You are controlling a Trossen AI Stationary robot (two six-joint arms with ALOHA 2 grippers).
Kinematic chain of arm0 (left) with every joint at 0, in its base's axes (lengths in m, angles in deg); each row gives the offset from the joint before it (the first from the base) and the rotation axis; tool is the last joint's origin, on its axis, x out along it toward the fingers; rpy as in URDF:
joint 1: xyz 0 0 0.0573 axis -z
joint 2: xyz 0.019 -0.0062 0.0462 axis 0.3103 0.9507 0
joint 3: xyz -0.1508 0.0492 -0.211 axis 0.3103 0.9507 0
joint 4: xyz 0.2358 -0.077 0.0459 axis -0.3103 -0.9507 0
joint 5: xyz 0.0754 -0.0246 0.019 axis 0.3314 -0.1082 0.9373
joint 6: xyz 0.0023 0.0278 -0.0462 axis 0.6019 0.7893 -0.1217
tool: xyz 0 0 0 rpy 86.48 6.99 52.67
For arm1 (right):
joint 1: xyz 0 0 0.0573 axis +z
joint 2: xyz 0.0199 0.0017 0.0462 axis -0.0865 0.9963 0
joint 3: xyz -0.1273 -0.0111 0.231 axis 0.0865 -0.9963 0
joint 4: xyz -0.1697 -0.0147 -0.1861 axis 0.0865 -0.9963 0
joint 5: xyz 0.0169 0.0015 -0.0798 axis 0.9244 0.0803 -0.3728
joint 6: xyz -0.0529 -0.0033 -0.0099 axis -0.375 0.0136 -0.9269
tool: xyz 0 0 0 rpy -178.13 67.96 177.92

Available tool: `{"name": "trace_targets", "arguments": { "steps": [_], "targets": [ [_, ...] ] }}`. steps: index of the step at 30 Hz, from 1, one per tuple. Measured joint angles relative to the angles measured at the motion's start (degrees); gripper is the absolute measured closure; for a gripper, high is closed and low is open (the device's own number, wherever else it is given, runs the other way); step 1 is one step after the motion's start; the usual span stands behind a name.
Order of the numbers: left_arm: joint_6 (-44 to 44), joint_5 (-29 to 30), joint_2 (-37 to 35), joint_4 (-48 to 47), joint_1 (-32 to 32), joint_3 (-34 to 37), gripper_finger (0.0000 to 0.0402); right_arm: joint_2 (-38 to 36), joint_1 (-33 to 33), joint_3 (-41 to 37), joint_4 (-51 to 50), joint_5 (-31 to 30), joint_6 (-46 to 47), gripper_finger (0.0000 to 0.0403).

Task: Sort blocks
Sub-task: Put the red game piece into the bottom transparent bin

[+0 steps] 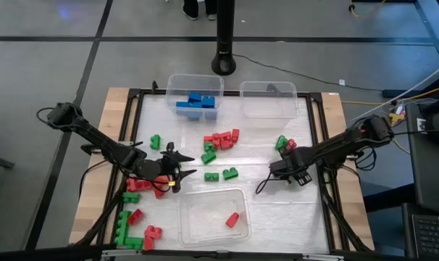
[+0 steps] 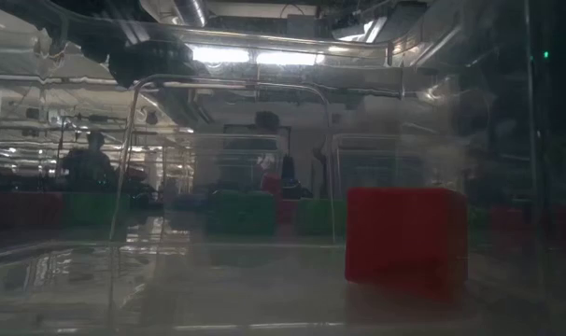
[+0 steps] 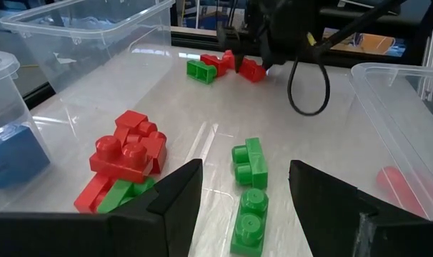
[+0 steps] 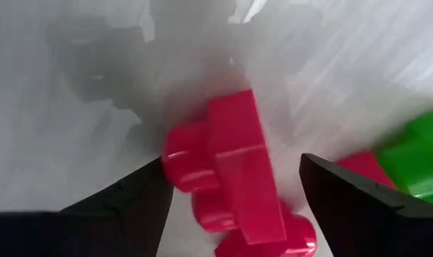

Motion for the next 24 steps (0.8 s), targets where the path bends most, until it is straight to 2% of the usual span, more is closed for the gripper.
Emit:
{"name": "trace_targets", "arguments": {
  "steps": [5, 11, 17, 24],
  "targets": [
    [-0.4, 0.0, 0.0, 0.0, 0.0, 0.0, 0.0204, 3.1, 0.0, 0.3, -0.4, -0.2, -0.5, 0.0137],
    [-0.6, -0.2, 0.0, 0.0, 0.0, 0.0, 0.0204, 3.1, 0.1, 0.4, -0.2, 0.3, -0.5, 0.0236],
    [-0.6, -0.2, 0.0, 0.0, 0.0, 0.0, 0.0204, 3.4, 0.0, 3.6, -2.0, -0.8, -0.3, 0.0236],
    [-0.6, -0.2, 0.0, -0.1, 0.0, 0.0, 0.0204, 2.4, 0.0, 16.8, -9.2, -0.7, -0.7, 0.0236]
  ]
}}
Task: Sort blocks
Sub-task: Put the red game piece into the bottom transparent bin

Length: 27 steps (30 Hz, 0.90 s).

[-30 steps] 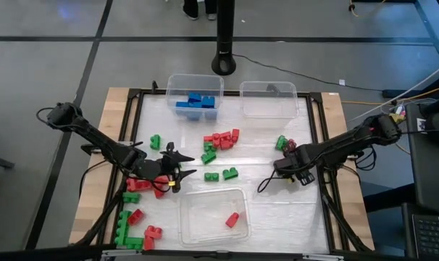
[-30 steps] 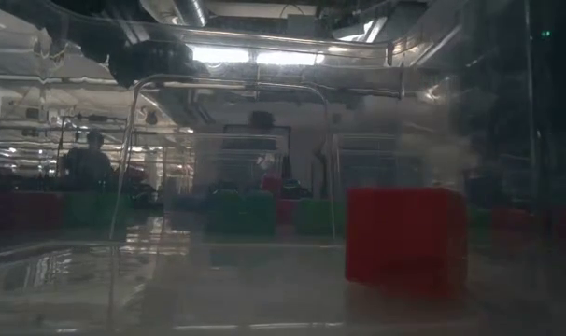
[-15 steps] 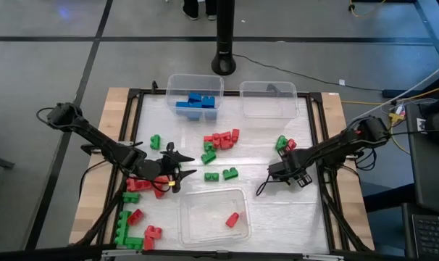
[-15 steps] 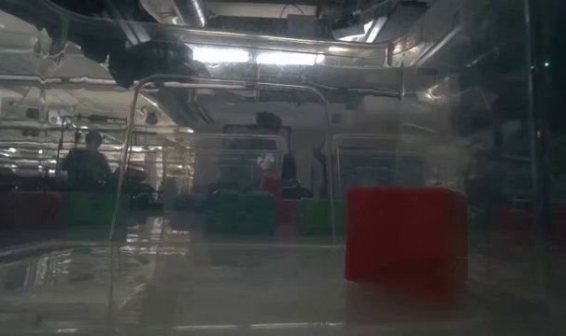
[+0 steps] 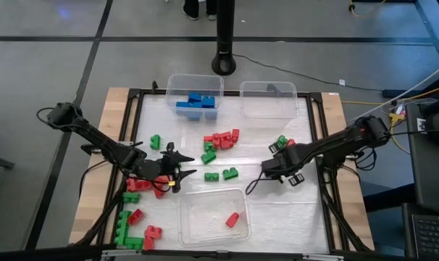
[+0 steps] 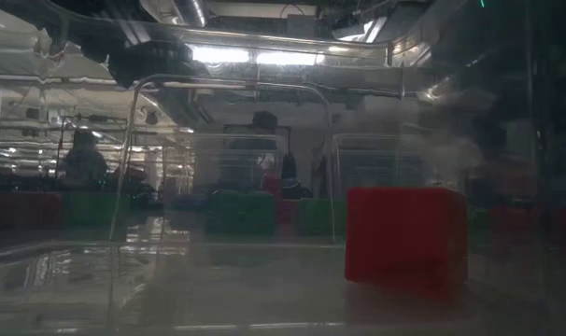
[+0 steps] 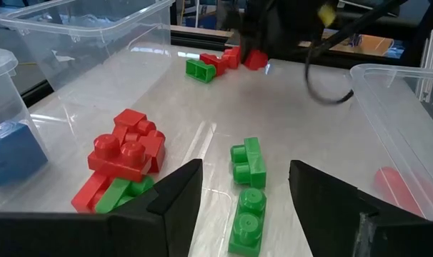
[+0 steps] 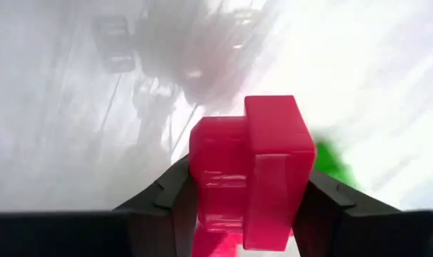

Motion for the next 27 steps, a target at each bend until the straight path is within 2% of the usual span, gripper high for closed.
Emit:
{"name": "trace_targets", "arguments": {
  "steps": [6, 11, 15, 23, 27],
  "targets": [
    [-0.1, 0.0, 0.0, -0.1, 0.3, 0.0, 0.0204, -1.1, 0.0, 14.3, -3.7, -1.5, -0.5, 0.0236],
    [-0.1, 0.0, 0.0, 0.0, 0.3, 0.0, 0.0204, -1.2, 0.0, 23.5, -0.2, -3.1, -1.8, 0.0236],
    [-0.1, 0.0, 0.0, 0.0, 0.3, 0.0, 0.0204, -1.3, 0.1, 25.7, 11.3, -1.8, -3.8, 0.0236],
    [-0.2, 0.0, 0.0, 0.0, 0.3, 0.0, 0.0204, 3.8, 1.8, 23.9, 37.5, 9.2, -6.6, 0.0233],
    [-0.2, 0.0, 0.0, 0.0, 0.3, 0.0, 0.0204, 8.8, 3.6, 23.6, 44.6, 14.9, -6.4, 0.0233]
  ]
}}
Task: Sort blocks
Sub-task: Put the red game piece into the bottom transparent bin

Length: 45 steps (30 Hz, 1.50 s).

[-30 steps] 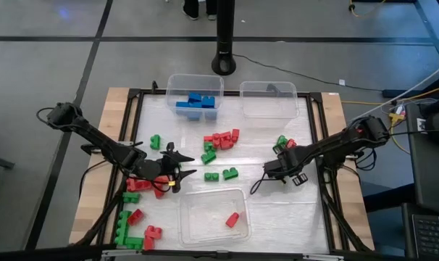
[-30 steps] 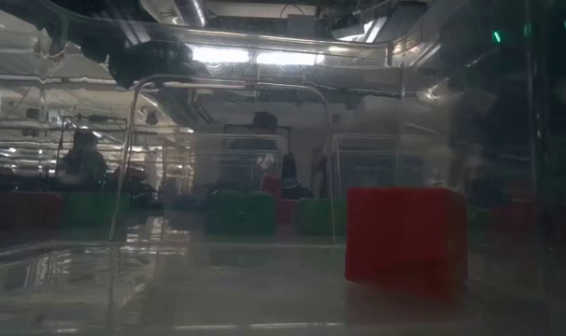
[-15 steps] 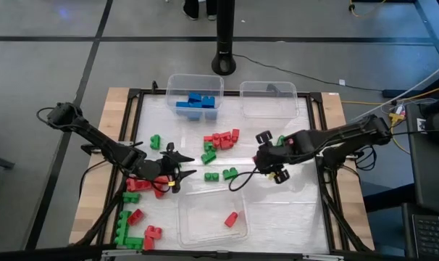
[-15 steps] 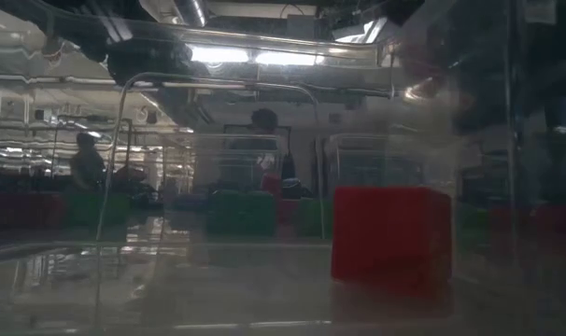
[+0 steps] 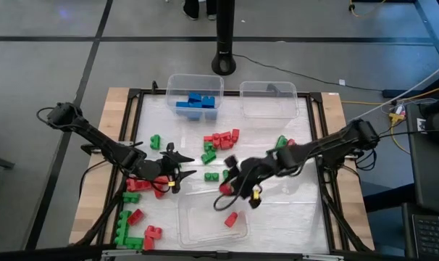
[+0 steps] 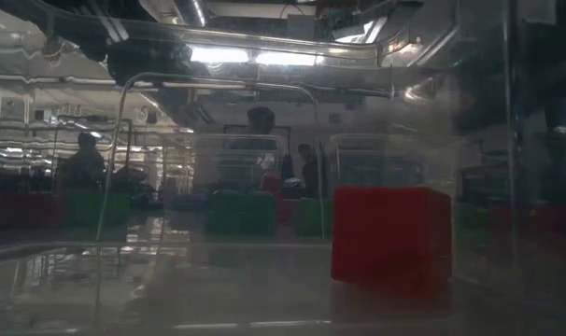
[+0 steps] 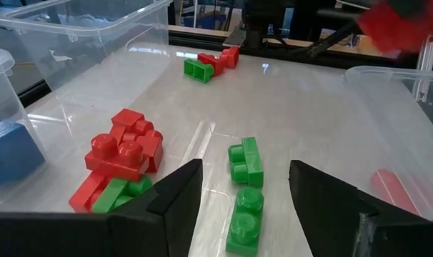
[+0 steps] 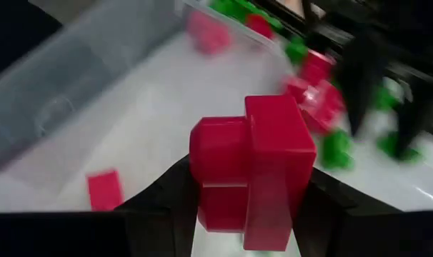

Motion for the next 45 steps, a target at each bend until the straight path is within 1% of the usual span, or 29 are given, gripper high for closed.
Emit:
{"name": "trace_targets", "arguments": {
  "steps": [4, 7, 12, 16, 20, 22, 24, 26, 27, 29, 32, 34, 37, 38, 40, 42, 45],
  "targets": [
    [0.0, 0.0, 0.0, -0.1, 0.0, 0.0, 0.0204, 4.2, 1.9, -0.1, 3.8, 3.4, 0.2, 0.0232],
    [0.0, 0.0, 0.0, -0.1, 0.0, 0.0, 0.0204, 5.7, 3.2, -0.1, 4.3, 5.0, 0.4, 0.0226],
    [0.0, 0.0, 0.0, -0.2, 0.0, 0.0, 0.0204, 6.1, 3.7, 0.0, 5.0, 5.2, 0.9, 0.0206],
    [-0.2, 0.0, 0.0, -0.2, 0.0, 0.0, 0.0204, 6.1, 3.4, 0.7, 5.0, 5.0, 3.2, 0.0175],
    [-0.2, -0.6, 0.0, -0.2, 0.0, 0.0, 0.0204, 6.1, 3.5, 0.7, 4.2, 5.1, 3.3, 0.0132],
    [-0.2, -0.6, 0.0, -0.2, 0.0, 0.0, 0.0204, 6.1, 3.5, 0.8, 4.0, 6.1, 3.3, 0.0112],
    [-0.2, -0.6, 0.0, -0.2, 0.0, 0.0, 0.0204, 5.9, 3.3, 2.1, -0.3, 7.8, 3.4, 0.0096],
    [-0.2, -0.6, 0.0, -0.2, 0.0, 0.0, 0.0204, 5.6, 2.7, 5.5, -8.4, 7.9, 4.5, 0.0087],
    [-0.3, -0.6, 0.0, -0.2, 0.0, 0.0, 0.0204, 5.3, 2.4, 7.6, -13.1, 7.0, 4.9, 0.0084],
    [-0.4, -0.7, 0.0, -0.2, 0.0, 0.0, 0.0204, 4.5, 2.2, 11.6, -24.6, 3.4, 5.7, 0.0083],
    [-0.4, -0.8, 0.0, -0.3, 0.0, 0.0, 0.0204, 4.4, 2.4, 16.1, -39.8, -7.7, 6.9, 0.0086],
    [-0.4, -0.8, 0.0, -0.5, 0.0, 0.0, 0.0204, 4.1, 2.4, 17.0, -48.3, -14.7, 8.6, 0.0091],
    [-0.4, -0.8, 0.0, -0.6, 0.0, 0.0, 0.0204, 2.4, 2.2, 15.9, -59.7, -21.9, 13.0, 0.0098],
    [-0.4, -0.9, 0.0, -0.6, 0.0, 0.0, 0.0204, 1.6, 1.7, 14.8, -62.7, -23.8, 14.3, 0.0101],
    [-0.4, -0.9, 0.0, -1.0, 0.0, 0.0, 0.0204, 0.2, 0.5, 11.7, -65.4, -26.3, 17.1, 0.0106],
    [-0.5, -0.9, 0.0, -1.2, 0.0, 0.0, 0.0204, -1.9, -1.3, 7.4, -66.3, -26.3, 18.7, 0.0109],
    [-0.6, -0.9, 0.0, -1.5, 0.0, 0.0, 0.0204, -6.3, -5.1, 0.2, -64.5, -25.1, 19.5, 0.0109]
  ]
}}
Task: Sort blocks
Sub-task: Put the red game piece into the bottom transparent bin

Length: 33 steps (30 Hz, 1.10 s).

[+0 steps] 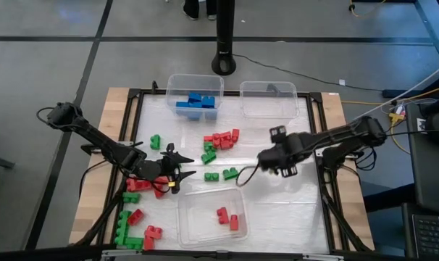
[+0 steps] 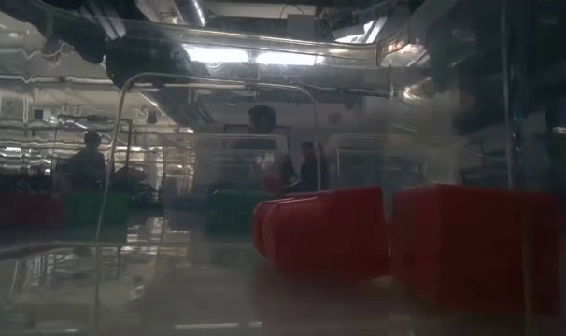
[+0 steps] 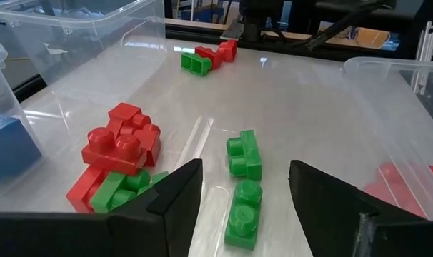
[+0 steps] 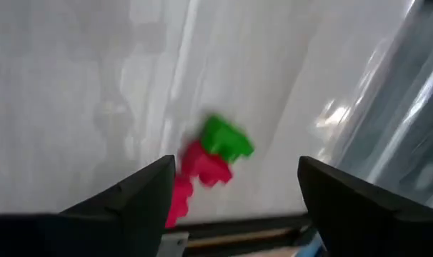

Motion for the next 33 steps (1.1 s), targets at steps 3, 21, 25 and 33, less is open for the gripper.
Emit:
{"name": "trace_targets", "arguments": {
  "steps": [3, 21, 25, 33],
  "targets": [
    [-0.2, 0.0, 0.0, -0.1, 0.0, 0.0, 0.0204, -4.0, -4.6, -7.9, 2.3, 1.3, 0.0, 0.0109],
    [-0.5, 0.0, 0.0, -0.3, 0.0, 0.0, 0.0204, -18.5, -25.4, -30.7, 13.4, 6.6, -2.6, 0.0109],
    [-0.3, 0.0, 0.0, -0.3, 0.0, 0.0, 0.0204, -18.5, -26.1, -30.7, 15.7, 4.2, -2.6, 0.0109],
    [-0.3, 0.0, 0.0, -0.3, 0.0, 0.0, 0.0204, -18.5, -26.0, -30.8, 18.6, 0.0, -7.0, 0.0102]
  ]
}}
